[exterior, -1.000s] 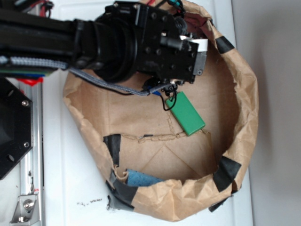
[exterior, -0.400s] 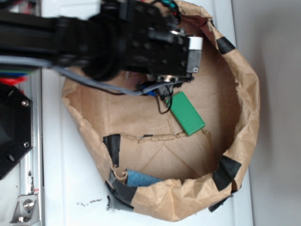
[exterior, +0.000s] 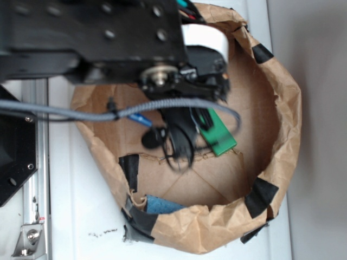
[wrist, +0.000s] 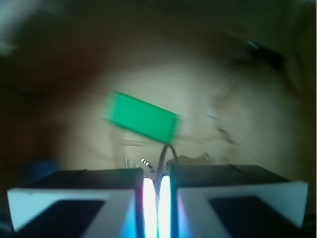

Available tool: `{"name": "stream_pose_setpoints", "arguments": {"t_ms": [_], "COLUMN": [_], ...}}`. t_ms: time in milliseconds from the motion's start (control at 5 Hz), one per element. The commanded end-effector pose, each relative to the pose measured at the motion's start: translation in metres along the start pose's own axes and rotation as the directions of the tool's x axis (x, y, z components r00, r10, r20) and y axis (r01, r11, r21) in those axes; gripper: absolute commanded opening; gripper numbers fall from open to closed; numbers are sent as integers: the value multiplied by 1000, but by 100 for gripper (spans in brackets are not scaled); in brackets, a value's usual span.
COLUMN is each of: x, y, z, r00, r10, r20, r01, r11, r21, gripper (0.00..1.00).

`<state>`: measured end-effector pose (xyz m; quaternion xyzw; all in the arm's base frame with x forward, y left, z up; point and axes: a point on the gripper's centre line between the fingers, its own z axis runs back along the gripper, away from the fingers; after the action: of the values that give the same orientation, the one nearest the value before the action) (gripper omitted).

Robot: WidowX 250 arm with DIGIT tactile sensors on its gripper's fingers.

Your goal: Grab the silver keys.

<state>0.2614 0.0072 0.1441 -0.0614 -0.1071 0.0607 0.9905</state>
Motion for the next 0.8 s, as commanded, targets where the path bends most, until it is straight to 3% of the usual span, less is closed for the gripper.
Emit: {"name": "stream_pose_setpoints", "arguments": {"t_ms": [0,600], "x": [6,4], "y": [-3,8], "z": [12,4], "r00": [997,1000], "r10": [-57,21], "r20": [59,-19], "r01": [56,-19], "r11": [998,998], "r21": [12,60], "gripper": [0,0]}}
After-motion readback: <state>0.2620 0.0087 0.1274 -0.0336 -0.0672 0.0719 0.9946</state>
